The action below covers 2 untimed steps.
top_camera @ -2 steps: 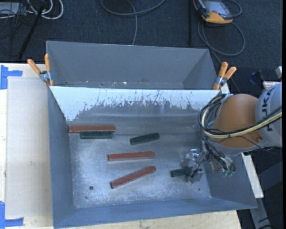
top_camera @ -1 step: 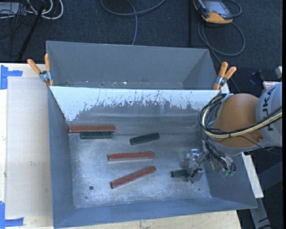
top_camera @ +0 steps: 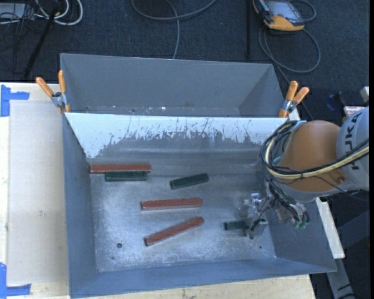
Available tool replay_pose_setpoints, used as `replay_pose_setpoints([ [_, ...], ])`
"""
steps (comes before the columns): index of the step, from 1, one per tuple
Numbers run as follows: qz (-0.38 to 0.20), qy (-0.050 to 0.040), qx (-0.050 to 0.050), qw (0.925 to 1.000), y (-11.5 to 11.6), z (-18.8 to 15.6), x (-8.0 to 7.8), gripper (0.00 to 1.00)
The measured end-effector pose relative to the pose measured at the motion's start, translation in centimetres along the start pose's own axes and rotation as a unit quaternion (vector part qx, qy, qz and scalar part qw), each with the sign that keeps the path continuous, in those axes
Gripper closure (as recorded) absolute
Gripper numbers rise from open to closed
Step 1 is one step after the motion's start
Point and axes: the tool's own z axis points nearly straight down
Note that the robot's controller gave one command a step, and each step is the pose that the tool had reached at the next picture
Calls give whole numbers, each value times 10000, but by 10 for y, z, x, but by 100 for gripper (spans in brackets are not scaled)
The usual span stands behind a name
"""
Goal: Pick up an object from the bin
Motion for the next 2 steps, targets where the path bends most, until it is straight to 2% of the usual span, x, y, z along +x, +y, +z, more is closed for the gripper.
replay_pose_setpoints([
  [2, -3, 2, -1, 10000, 1, -16, 0, 100],
])
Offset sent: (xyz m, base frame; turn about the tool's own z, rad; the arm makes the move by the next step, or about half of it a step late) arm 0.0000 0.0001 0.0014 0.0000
